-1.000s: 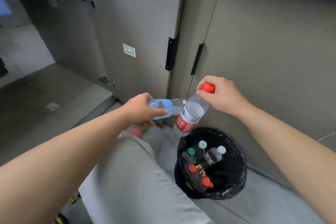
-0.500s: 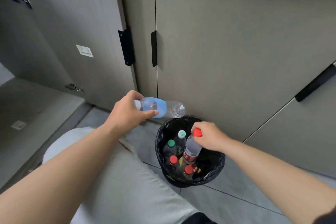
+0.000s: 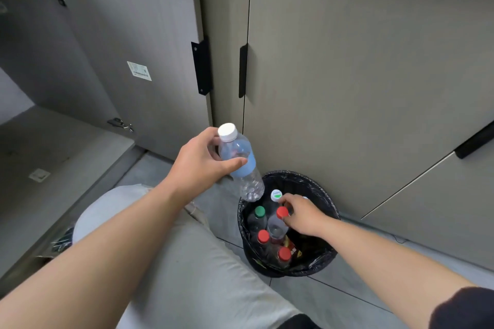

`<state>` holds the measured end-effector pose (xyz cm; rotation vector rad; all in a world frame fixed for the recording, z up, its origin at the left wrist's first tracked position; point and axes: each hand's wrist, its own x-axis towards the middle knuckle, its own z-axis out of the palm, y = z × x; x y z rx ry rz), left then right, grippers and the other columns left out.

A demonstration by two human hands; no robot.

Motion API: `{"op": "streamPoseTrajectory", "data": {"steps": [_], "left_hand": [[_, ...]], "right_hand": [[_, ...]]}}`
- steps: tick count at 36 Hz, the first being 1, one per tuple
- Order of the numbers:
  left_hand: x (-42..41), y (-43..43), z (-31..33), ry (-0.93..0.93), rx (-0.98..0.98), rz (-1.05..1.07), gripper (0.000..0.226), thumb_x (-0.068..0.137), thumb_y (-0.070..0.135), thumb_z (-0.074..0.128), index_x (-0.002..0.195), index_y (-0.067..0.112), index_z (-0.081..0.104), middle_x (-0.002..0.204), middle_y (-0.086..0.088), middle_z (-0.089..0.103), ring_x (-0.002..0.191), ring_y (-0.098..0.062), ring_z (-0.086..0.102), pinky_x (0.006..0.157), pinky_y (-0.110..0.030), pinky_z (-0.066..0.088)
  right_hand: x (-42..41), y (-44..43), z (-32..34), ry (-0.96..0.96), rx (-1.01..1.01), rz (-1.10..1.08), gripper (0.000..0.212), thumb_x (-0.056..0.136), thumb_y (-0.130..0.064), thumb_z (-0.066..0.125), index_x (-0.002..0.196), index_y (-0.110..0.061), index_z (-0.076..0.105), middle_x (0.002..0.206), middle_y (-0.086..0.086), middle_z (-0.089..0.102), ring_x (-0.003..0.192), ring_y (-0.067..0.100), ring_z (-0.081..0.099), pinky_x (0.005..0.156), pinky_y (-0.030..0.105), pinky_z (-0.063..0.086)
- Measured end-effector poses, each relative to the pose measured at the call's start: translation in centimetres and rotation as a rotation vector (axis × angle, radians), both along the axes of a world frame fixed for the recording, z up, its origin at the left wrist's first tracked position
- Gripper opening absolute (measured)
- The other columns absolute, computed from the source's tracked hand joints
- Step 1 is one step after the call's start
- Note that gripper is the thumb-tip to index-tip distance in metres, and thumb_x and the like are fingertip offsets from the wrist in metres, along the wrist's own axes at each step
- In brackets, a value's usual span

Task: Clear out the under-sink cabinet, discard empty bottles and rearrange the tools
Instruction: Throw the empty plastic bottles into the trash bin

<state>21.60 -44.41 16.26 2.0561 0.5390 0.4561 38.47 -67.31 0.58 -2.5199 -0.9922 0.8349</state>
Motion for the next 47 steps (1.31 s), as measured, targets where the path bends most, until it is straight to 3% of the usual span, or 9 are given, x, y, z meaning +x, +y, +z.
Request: {"op": "streamPoseTrajectory", "data": {"steps": [6, 10, 14, 16, 20, 25, 33, 39, 47], "left_hand": [[-0.4, -0.7, 0.5, -0.007, 0.013, -0.114, 0.044, 0.074, 0.046, 0.083, 0.114, 0.044, 0.067, 0.1, 0.021, 0.072, 0.094, 0.0, 0.067, 0.081, -0.022, 0.05], [-0.3, -1.1, 0.5, 0.03, 0.038, -0.161, 0.053, 0.074, 0.047, 0.084, 0.123, 0.043, 0.064, 0.104, 0.02, 0.07, 0.096, 0.0, 0.065, 0.084, -0.021, 0.049], [-0.2, -1.3, 0.4, 0.038, 0.108, -0.202, 0.057, 0.072, 0.052, 0.084, 0.125, 0.043, 0.064, 0.105, 0.024, 0.069, 0.099, 0.004, 0.063, 0.078, -0.007, 0.043], [-0.1, -1.4, 0.6, 0.026, 0.134, -0.209, 0.055, 0.071, 0.056, 0.083, 0.121, 0.042, 0.065, 0.1, 0.026, 0.069, 0.095, 0.005, 0.062, 0.073, -0.003, 0.041], [-0.2, -1.4, 0.7, -0.024, 0.126, -0.232, 0.04, 0.071, 0.052, 0.084, 0.106, 0.045, 0.065, 0.087, 0.027, 0.067, 0.081, 0.003, 0.061, 0.069, -0.004, 0.041], [-0.4, -1.7, 0.6, -0.05, 0.094, -0.289, 0.033, 0.073, 0.047, 0.088, 0.092, 0.045, 0.062, 0.076, 0.027, 0.062, 0.065, 0.003, 0.054, 0.062, -0.004, 0.041], [-0.4, -2.0, 0.8, 0.026, -0.026, -0.348, 0.058, 0.071, 0.05, 0.09, 0.122, 0.041, 0.063, 0.108, 0.014, 0.071, 0.09, -0.006, 0.068, 0.08, -0.019, 0.053], [-0.2, -1.8, 0.0, 0.11, 0.133, -0.285, 0.041, 0.075, 0.048, 0.086, 0.11, 0.04, 0.066, 0.103, 0.016, 0.065, 0.087, 0.0, 0.067, 0.068, -0.008, 0.043], [0.1, -1.9, -0.3, 0.166, 0.251, -0.295, 0.019, 0.081, 0.038, 0.082, 0.094, 0.037, 0.069, 0.093, 0.014, 0.067, 0.079, -0.002, 0.066, 0.067, -0.009, 0.045]], "right_hand": [[0.9, 1.5, 4.1, -0.115, 0.111, -0.105, 0.027, 0.09, -0.015, 0.064, 0.116, -0.022, 0.066, 0.111, 0.001, 0.06, 0.099, 0.019, 0.064, 0.091, 0.029, 0.049], [0.3, 3.8, 11.3, -0.014, 0.494, -0.203, 0.012, 0.098, -0.019, 0.06, 0.101, -0.018, 0.072, 0.092, -0.002, 0.069, 0.069, 0.01, 0.062, 0.073, 0.031, 0.053], [-1.7, 5.1, 19.1, 0.14, 0.727, -0.014, 0.027, 0.104, -0.037, 0.048, 0.105, -0.023, 0.071, 0.086, 0.007, 0.063, 0.064, 0.015, 0.056, 0.069, 0.027, 0.049], [-2.7, 5.4, 21.4, 0.151, 0.754, 0.097, 0.028, 0.1, -0.043, 0.051, 0.105, -0.024, 0.071, 0.081, -0.001, 0.062, 0.066, 0.011, 0.055, 0.069, 0.026, 0.048], [-3.8, 6.1, 22.4, -0.008, 0.713, 0.207, 0.012, 0.09, -0.031, 0.074, 0.1, -0.025, 0.07, 0.073, -0.002, 0.057, 0.062, 0.005, 0.046, 0.063, 0.02, 0.044], [-3.9, 5.9, 21.9, -0.105, 0.597, 0.251, 0.024, 0.085, -0.031, 0.078, 0.103, -0.03, 0.064, 0.079, -0.002, 0.059, 0.062, 0.004, 0.047, 0.061, 0.021, 0.045], [-3.2, 4.4, 22.4, -0.116, 0.625, 0.205, 0.014, 0.079, -0.02, 0.074, 0.086, -0.026, 0.064, 0.066, -0.002, 0.051, 0.06, 0.005, 0.042, 0.058, 0.018, 0.038], [-0.5, 2.1, 21.2, -0.184, 0.456, 0.116, 0.013, 0.074, -0.021, 0.07, 0.083, -0.026, 0.062, 0.059, -0.016, 0.051, 0.057, 0.003, 0.044, 0.055, 0.015, 0.037], [1.5, -0.8, 13.1, -0.205, 0.081, 0.049, 0.018, 0.072, -0.031, 0.066, 0.087, -0.029, 0.057, 0.075, -0.01, 0.06, 0.076, 0.017, 0.059, 0.071, 0.037, 0.052]]}}
